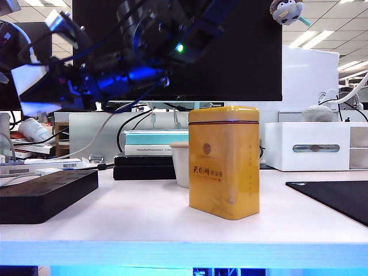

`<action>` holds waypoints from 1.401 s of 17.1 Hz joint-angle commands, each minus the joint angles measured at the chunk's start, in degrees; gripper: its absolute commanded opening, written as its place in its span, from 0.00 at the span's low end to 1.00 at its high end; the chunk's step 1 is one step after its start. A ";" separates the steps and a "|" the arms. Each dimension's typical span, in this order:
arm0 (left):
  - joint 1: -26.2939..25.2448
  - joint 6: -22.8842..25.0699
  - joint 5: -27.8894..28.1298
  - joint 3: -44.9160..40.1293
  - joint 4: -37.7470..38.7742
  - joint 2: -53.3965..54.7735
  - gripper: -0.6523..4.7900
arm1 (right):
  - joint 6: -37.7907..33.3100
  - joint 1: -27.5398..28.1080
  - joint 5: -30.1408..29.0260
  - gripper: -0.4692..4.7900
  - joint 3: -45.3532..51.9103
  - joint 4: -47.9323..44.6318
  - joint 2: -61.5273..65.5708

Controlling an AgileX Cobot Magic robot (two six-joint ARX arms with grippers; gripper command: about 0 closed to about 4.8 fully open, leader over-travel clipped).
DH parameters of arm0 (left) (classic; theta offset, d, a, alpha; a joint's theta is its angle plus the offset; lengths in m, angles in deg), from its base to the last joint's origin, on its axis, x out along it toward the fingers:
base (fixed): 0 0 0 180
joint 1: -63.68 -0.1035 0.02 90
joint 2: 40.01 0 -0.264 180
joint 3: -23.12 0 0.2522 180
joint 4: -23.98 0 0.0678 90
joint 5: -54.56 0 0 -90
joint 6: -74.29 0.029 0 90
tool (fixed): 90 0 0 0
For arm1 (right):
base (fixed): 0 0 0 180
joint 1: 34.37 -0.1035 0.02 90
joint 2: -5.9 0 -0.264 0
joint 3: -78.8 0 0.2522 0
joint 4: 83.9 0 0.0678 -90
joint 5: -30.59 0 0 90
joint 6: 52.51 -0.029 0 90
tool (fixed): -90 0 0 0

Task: Plug the white charger into the left socket.

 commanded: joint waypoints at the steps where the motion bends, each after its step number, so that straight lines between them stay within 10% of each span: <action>1: -0.13 -0.04 -0.42 0.24 -0.50 -0.35 1.00 | -0.44 0.13 0.22 0.09 -0.26 -3.34 1.42; 24: -0.13 -0.15 -0.42 0.22 0.15 -0.35 1.00 | -6.03 -0.17 1.46 0.09 -0.26 -8.55 8.48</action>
